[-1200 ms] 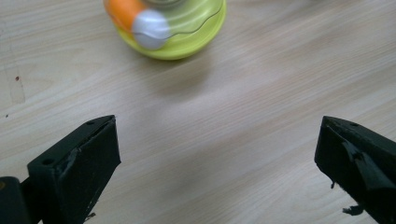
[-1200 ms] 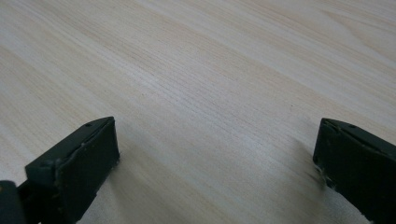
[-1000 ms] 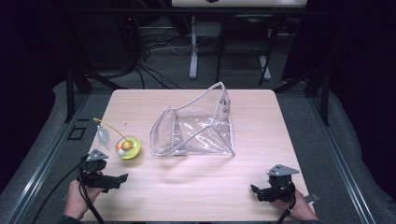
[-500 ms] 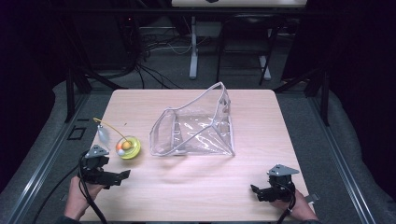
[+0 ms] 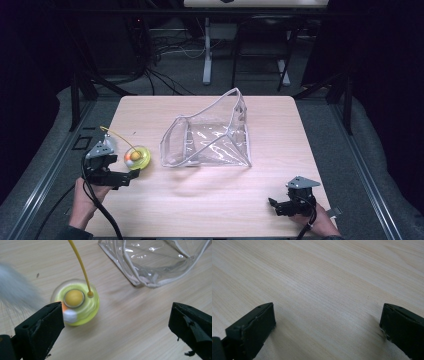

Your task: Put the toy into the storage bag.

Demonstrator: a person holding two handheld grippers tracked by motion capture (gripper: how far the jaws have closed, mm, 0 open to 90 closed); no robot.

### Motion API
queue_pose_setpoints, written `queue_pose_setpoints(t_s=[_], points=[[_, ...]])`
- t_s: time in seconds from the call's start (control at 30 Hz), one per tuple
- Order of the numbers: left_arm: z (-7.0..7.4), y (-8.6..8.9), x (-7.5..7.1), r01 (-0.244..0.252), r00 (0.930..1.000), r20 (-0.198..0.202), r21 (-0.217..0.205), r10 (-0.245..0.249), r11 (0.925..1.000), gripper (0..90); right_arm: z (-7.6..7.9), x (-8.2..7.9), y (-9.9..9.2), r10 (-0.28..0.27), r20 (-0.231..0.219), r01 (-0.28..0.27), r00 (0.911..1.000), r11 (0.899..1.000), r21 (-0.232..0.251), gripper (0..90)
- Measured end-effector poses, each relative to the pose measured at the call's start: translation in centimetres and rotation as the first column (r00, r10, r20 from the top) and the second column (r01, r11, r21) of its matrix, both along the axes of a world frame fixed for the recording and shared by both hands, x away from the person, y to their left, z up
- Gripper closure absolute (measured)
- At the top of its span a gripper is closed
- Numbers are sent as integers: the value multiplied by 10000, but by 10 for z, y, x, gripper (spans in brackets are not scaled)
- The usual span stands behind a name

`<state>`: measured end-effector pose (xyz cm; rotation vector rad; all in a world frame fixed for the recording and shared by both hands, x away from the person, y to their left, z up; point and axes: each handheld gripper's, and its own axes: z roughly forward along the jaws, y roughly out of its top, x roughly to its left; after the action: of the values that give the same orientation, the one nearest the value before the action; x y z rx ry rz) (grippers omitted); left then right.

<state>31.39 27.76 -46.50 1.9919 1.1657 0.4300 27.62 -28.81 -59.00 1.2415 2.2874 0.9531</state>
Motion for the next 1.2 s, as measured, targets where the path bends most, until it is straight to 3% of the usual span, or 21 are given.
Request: queue_pose_setpoints(t_s=[0.27, 0.73, 0.97, 1.0, 1.2], points=[[7, 4, 14, 2, 9998, 218, -622, 12, 9981, 0, 0, 0, 0, -10, 0, 10, 10000, 10000, 0, 0], [17, 9, 34, -627, 9939, 849, -897, 703, 9940, 11, 0, 0, 0, -8, 0, 8, 10000, 10000, 0, 0], [18, 11, 41, -1125, 9843, 1224, -1204, 1272, 9863, 279, 0, 0, 0, -9, -1, 9, 10000, 10000, -2, 0], [18, 11, 42, -1158, 9834, 1261, -1180, 1305, 9862, 371, 0, 0, 0, -13, 3, 13, 10000, 10000, 3, 0], [20, 9, 41, -1198, 9801, 1493, -820, 1311, 9894, 528, 0, 0, 0, -9, -3, 9, 10000, 10000, 2, 0]])
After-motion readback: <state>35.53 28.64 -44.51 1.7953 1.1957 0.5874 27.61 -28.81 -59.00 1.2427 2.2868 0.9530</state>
